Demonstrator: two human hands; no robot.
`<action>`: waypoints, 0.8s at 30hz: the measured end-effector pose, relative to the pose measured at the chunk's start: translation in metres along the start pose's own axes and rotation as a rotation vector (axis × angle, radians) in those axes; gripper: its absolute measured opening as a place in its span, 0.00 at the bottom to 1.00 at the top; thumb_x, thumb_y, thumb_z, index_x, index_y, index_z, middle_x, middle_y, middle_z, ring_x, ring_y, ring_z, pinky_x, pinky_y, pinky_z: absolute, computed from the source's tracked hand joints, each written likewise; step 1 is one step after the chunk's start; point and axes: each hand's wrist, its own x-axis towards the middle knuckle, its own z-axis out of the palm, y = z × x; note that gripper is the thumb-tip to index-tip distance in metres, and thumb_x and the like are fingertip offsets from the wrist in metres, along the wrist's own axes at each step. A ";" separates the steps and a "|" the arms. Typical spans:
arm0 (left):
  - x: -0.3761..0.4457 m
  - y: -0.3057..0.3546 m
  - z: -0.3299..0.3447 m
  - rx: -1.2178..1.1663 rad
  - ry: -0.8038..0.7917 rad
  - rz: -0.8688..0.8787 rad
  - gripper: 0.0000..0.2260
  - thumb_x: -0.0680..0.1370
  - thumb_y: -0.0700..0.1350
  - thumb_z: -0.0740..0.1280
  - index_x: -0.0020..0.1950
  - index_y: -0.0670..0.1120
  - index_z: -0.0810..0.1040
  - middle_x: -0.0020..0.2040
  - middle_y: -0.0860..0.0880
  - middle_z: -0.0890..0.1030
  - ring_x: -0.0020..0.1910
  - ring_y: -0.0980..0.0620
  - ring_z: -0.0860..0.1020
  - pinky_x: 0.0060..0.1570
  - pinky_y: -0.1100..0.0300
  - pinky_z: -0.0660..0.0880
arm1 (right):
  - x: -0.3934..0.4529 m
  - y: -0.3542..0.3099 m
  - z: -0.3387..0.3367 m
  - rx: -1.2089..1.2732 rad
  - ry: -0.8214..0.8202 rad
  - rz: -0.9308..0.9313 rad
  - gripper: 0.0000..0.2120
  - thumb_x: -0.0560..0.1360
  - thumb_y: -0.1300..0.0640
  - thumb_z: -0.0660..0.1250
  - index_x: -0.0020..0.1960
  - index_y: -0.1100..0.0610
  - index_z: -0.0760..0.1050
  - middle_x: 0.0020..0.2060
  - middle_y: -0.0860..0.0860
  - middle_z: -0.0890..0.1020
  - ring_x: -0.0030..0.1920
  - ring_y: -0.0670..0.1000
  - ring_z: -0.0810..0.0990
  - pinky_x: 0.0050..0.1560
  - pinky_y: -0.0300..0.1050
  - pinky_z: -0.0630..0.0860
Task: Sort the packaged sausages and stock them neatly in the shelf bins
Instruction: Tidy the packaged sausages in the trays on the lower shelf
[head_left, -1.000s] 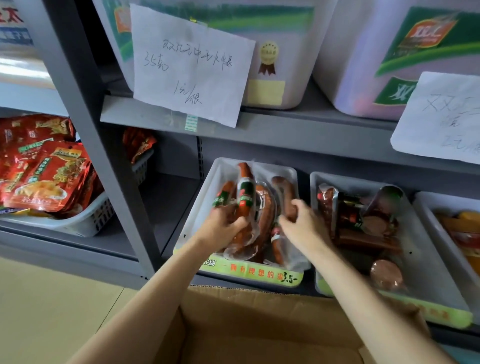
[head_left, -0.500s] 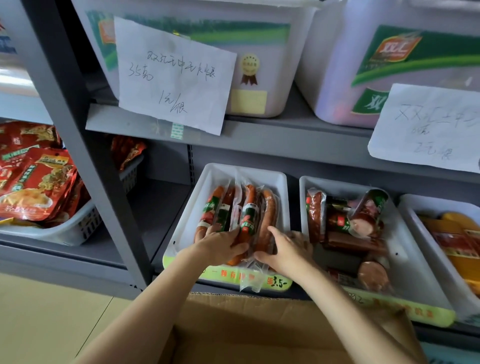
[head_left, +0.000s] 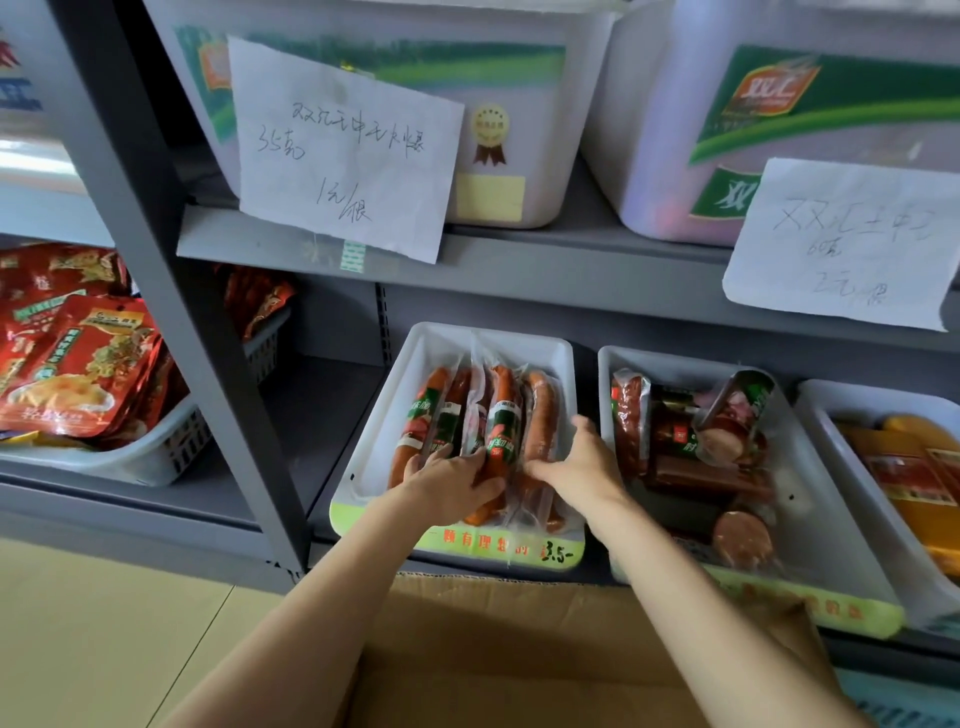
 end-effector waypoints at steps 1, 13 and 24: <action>-0.001 0.001 0.000 -0.001 -0.008 0.005 0.24 0.81 0.59 0.50 0.75 0.51 0.57 0.73 0.48 0.64 0.75 0.46 0.55 0.72 0.45 0.53 | -0.001 -0.001 -0.003 -0.007 -0.008 -0.001 0.40 0.71 0.59 0.73 0.75 0.56 0.52 0.70 0.57 0.67 0.68 0.56 0.68 0.64 0.46 0.68; -0.004 0.003 0.000 0.015 -0.012 0.027 0.26 0.81 0.59 0.48 0.77 0.52 0.52 0.76 0.50 0.60 0.77 0.49 0.47 0.73 0.45 0.44 | 0.005 -0.014 -0.011 0.151 0.146 -0.058 0.23 0.74 0.62 0.68 0.66 0.52 0.67 0.49 0.48 0.75 0.40 0.45 0.73 0.33 0.34 0.66; -0.003 0.011 0.005 0.080 0.071 0.058 0.20 0.81 0.58 0.51 0.69 0.51 0.67 0.69 0.49 0.71 0.74 0.50 0.58 0.73 0.43 0.45 | 0.006 0.000 0.006 -0.494 -0.061 -0.124 0.22 0.74 0.51 0.66 0.66 0.46 0.65 0.59 0.55 0.71 0.58 0.59 0.74 0.57 0.54 0.75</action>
